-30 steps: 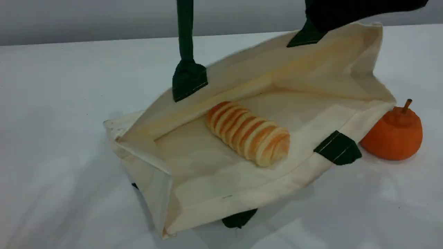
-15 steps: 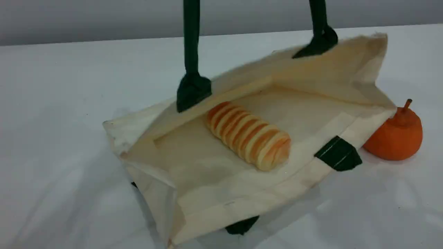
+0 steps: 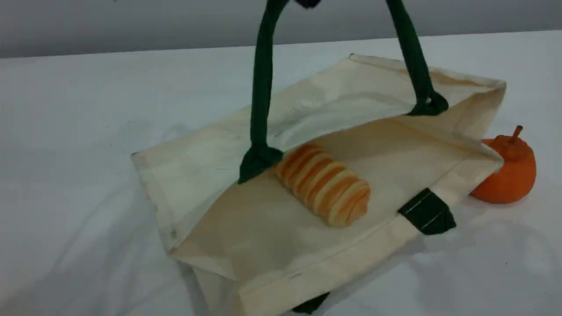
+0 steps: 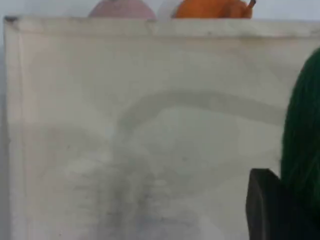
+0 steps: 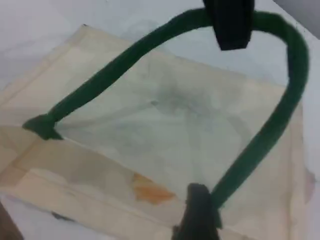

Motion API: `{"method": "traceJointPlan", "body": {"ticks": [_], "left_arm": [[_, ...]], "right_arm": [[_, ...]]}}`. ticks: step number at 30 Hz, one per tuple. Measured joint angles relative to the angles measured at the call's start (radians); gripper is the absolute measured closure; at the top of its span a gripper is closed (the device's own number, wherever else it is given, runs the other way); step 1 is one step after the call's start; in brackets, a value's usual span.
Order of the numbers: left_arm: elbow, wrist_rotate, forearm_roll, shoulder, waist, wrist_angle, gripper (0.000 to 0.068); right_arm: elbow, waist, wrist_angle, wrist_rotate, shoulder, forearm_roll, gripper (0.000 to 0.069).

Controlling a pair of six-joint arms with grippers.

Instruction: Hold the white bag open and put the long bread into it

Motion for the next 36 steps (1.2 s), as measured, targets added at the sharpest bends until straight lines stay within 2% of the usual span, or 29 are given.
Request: {"method": "traceJointPlan", "body": {"ticks": [5, 8, 15, 19, 26, 36], "left_arm": [[0.000, 0.003, 0.001, 0.024, 0.000, 0.000, 0.0575], [0.000, 0.003, 0.002, 0.024, 0.000, 0.000, 0.0537], [0.002, 0.006, 0.006, 0.024, 0.000, 0.000, 0.0337], [0.002, -0.015, 0.048, 0.024, -0.001, 0.000, 0.0261], [0.002, -0.107, 0.163, 0.021, -0.001, 0.001, 0.0243], [0.002, -0.140, 0.215, -0.034, -0.001, 0.004, 0.0241]], "right_arm": [[0.000, 0.000, 0.011, 0.014, 0.000, -0.022, 0.0199], [0.000, 0.000, 0.028, 0.014, 0.000, -0.024, 0.0199], [0.000, 0.000, 0.027, 0.080, -0.021, -0.103, 0.0199], [0.000, 0.000, 0.028, 0.138, -0.055, -0.160, 0.0199], [0.000, 0.000, 0.087, 0.263, -0.118, -0.269, 0.0199], [0.000, 0.000, 0.141, 0.347, -0.211, -0.372, 0.0199]]}}
